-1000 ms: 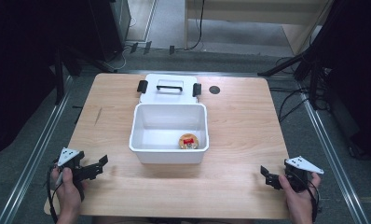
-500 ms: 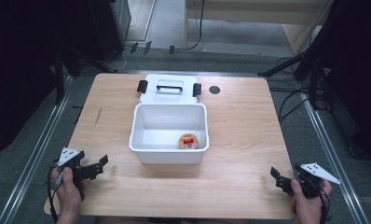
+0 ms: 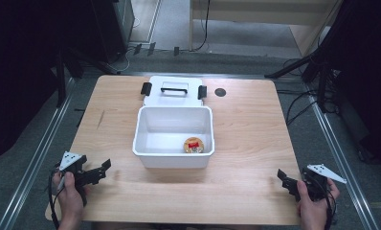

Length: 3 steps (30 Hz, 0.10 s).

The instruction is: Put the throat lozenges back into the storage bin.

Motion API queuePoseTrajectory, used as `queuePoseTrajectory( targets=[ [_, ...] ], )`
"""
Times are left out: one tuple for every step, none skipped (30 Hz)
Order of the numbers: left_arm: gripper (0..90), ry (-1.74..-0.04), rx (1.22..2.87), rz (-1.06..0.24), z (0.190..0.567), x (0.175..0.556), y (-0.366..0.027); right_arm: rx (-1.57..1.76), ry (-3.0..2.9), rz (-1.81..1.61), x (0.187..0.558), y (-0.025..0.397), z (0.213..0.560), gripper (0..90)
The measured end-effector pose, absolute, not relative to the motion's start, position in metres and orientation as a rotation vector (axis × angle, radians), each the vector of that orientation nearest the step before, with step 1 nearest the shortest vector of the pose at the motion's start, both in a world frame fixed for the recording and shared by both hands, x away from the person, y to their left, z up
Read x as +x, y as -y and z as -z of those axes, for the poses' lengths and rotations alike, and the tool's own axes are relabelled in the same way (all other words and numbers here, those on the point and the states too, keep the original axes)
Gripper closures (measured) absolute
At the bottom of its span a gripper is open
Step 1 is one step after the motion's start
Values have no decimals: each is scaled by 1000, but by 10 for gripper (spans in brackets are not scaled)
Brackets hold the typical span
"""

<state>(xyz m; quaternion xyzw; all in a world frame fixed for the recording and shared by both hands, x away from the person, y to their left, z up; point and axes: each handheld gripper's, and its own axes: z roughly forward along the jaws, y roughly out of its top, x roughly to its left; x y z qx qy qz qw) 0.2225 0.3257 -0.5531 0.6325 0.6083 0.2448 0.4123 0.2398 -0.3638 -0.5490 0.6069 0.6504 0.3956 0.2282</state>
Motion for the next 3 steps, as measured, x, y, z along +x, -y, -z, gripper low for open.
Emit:
queuePoseTrajectory(
  targets=[
    [8,-1530,1591,-616,553,222,-326,1666,-1789,-1091,239,364,549,0],
    [8,-1530,1586,-616,553,222,-326,1661,-1786,-1090,239,364,549,0],
    [7,-1530,1586,-616,553,222,-326,1663,-1780,-1092,238,363,549,0]
  ],
)
